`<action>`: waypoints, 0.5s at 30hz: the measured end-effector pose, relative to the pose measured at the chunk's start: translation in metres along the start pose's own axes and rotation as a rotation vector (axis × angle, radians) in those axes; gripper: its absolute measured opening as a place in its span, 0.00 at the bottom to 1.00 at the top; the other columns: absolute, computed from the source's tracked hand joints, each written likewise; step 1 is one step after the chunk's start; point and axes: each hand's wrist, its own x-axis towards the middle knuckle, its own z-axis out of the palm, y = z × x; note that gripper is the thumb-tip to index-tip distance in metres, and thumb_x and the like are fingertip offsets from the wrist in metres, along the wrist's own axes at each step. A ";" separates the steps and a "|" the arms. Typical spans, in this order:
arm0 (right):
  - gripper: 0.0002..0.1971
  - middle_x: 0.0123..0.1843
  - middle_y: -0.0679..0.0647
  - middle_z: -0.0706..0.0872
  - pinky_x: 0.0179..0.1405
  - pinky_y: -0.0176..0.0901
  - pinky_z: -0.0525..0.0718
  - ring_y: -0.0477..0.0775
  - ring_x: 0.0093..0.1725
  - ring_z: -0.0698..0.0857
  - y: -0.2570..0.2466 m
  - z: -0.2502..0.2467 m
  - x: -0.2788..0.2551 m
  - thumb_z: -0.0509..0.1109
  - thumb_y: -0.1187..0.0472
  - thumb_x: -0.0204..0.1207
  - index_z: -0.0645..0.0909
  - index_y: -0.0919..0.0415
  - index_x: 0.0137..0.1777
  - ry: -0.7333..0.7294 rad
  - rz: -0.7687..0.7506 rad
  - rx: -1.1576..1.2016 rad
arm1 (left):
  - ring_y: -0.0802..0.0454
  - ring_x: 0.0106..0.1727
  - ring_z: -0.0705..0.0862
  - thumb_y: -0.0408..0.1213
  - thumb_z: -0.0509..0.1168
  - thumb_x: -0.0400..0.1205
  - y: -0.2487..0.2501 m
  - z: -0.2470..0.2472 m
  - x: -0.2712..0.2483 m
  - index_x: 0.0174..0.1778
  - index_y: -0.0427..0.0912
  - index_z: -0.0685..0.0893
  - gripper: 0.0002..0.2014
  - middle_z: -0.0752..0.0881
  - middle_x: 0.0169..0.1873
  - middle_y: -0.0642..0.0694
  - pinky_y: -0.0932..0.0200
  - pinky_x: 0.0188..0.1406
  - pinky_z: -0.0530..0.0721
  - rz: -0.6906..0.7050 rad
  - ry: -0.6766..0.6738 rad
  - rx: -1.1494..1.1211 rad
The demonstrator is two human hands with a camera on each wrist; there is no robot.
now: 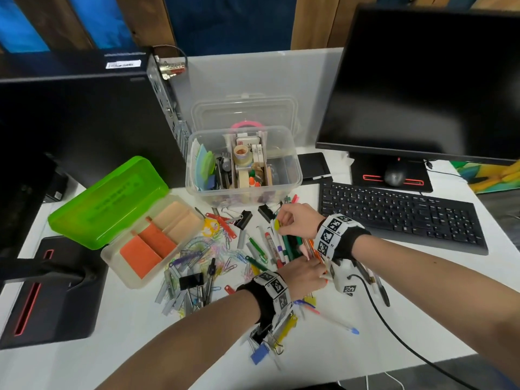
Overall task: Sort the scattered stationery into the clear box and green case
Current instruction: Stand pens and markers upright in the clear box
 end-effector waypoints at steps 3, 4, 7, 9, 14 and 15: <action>0.10 0.37 0.45 0.82 0.50 0.40 0.83 0.46 0.41 0.82 0.000 0.000 0.002 0.77 0.63 0.68 0.83 0.60 0.48 0.001 -0.002 0.020 | 0.52 0.42 0.83 0.37 0.74 0.71 -0.003 -0.002 -0.003 0.39 0.45 0.88 0.04 0.85 0.41 0.48 0.58 0.38 0.84 0.018 0.006 0.014; 0.10 0.37 0.45 0.82 0.50 0.40 0.83 0.46 0.41 0.82 0.000 0.000 0.002 0.77 0.63 0.68 0.83 0.60 0.48 0.001 -0.001 0.028 | 0.52 0.42 0.83 0.37 0.75 0.71 -0.004 -0.002 -0.003 0.39 0.45 0.88 0.04 0.85 0.41 0.48 0.59 0.39 0.84 0.019 0.015 0.023; 0.09 0.37 0.45 0.82 0.49 0.38 0.82 0.45 0.41 0.81 -0.001 0.002 0.003 0.77 0.63 0.69 0.82 0.59 0.48 -0.005 -0.004 0.041 | 0.53 0.42 0.84 0.37 0.77 0.69 -0.006 -0.006 -0.005 0.36 0.44 0.88 0.04 0.86 0.41 0.49 0.59 0.41 0.85 0.038 0.049 0.026; 0.09 0.39 0.47 0.82 0.49 0.38 0.82 0.46 0.41 0.81 -0.003 0.003 0.004 0.76 0.64 0.70 0.82 0.59 0.48 -0.008 -0.011 0.037 | 0.53 0.43 0.84 0.38 0.76 0.69 -0.006 -0.006 -0.006 0.36 0.47 0.88 0.04 0.86 0.40 0.50 0.59 0.43 0.83 0.052 0.048 0.060; 0.11 0.43 0.50 0.83 0.51 0.40 0.83 0.47 0.44 0.82 -0.010 0.001 0.009 0.76 0.63 0.70 0.82 0.61 0.51 -0.012 -0.017 0.036 | 0.54 0.45 0.82 0.40 0.70 0.75 -0.005 -0.007 -0.010 0.44 0.51 0.85 0.03 0.85 0.41 0.53 0.59 0.47 0.80 0.042 0.001 0.089; 0.11 0.43 0.49 0.83 0.51 0.40 0.83 0.47 0.45 0.82 -0.011 0.000 0.010 0.76 0.62 0.70 0.82 0.61 0.51 -0.015 -0.018 0.039 | 0.54 0.44 0.82 0.40 0.70 0.76 -0.004 -0.007 -0.009 0.45 0.50 0.85 0.03 0.85 0.41 0.53 0.59 0.48 0.80 0.040 -0.013 0.086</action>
